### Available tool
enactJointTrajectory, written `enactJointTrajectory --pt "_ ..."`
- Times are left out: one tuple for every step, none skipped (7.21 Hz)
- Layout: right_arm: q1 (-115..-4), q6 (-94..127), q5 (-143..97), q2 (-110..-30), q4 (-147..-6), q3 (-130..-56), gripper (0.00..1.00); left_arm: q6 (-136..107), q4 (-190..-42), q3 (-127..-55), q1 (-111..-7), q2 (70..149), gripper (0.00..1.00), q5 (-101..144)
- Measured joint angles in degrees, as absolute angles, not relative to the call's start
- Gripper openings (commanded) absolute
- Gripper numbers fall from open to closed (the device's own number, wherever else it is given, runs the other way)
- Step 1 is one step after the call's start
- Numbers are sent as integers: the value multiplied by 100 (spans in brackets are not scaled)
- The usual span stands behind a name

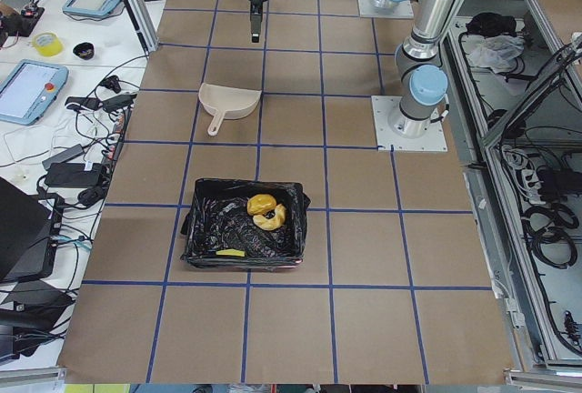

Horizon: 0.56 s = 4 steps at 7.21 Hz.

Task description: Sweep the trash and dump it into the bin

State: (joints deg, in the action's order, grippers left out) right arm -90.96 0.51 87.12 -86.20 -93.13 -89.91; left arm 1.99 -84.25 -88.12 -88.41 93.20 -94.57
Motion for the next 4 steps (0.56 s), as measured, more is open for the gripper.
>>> enactJointTrajectory --pt "-9090 29 8726 -8606 -9320 -8991 100 265 -8603 -8812 -8976 9267 100 -9572" --pt "-9079 -3 8740 -8602 -9322 -8991 100 293 -8679 -8819 -9081 9222 100 -9662" --pt "-9074 -20 8757 -8613 -9308 -8991 100 312 -8697 -8841 -9162 9191 100 -9684" --pt "-9072 -32 8825 -8620 -9297 -8991 100 338 -8688 -8867 -9231 9163 100 -9571"
